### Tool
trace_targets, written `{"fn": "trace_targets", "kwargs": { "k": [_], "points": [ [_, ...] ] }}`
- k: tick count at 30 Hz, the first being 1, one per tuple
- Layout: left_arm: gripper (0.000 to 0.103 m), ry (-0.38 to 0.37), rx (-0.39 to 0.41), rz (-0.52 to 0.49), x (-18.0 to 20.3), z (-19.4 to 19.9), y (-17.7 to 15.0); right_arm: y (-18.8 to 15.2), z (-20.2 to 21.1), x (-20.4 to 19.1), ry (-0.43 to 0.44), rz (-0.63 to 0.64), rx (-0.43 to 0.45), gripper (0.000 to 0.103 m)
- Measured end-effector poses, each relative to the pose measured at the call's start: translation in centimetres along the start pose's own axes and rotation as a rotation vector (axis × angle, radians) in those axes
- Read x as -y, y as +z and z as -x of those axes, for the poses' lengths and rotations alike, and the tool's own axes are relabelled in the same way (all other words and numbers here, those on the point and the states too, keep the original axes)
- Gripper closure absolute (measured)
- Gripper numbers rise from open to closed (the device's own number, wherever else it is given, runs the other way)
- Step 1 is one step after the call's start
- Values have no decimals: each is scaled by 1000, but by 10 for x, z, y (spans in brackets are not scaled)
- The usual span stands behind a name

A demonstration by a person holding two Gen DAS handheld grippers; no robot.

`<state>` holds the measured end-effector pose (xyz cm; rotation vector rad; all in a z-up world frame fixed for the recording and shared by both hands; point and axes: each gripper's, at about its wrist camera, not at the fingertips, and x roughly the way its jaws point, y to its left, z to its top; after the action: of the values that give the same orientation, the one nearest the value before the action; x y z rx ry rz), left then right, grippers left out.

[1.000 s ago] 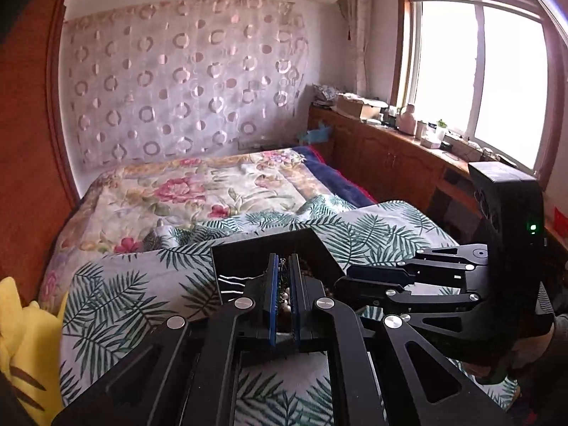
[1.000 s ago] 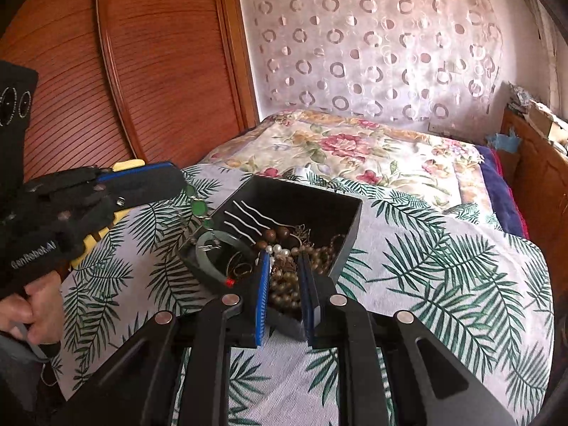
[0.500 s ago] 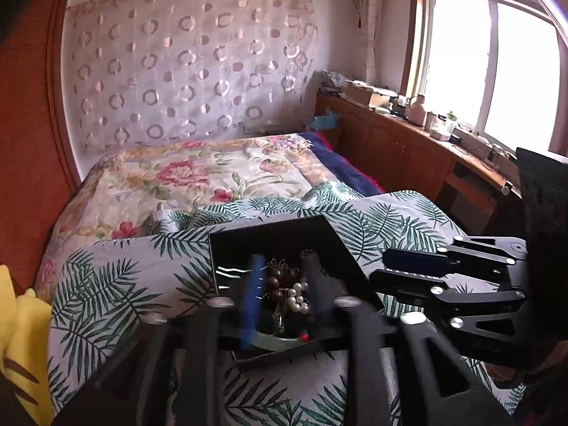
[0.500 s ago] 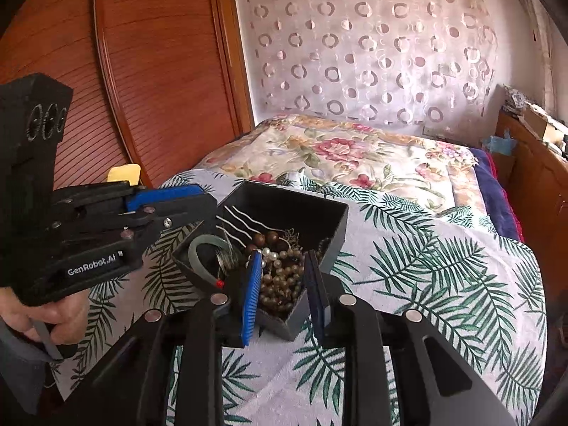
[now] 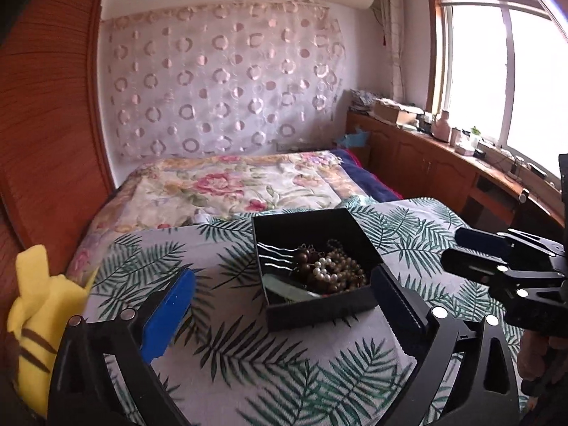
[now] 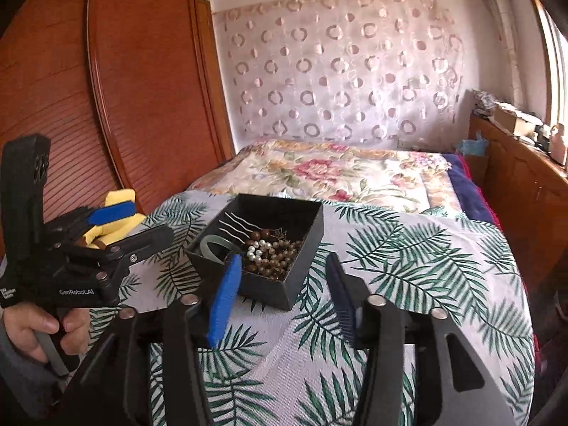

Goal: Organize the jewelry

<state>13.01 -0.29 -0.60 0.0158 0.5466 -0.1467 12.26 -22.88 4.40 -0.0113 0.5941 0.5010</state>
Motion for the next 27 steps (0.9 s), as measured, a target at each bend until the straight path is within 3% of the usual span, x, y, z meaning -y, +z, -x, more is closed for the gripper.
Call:
{"fn": "trace_targets", "kwargs": {
  "k": [4, 12, 14, 27],
  "points": [
    [8, 30, 15, -6, 5, 23, -7, -8, 26, -9, -21, -1, 44, 38],
    [8, 60, 40, 18, 6, 62, -21, -25, 54, -15, -86, -31, 88, 7],
    [8, 68, 46, 28, 3, 68, -23, -28, 58, -16, -109, -34, 102, 4],
    [8, 87, 63, 20, 4, 83, -29, -31, 61, -19, -141, -42, 117, 2]
  ]
}}
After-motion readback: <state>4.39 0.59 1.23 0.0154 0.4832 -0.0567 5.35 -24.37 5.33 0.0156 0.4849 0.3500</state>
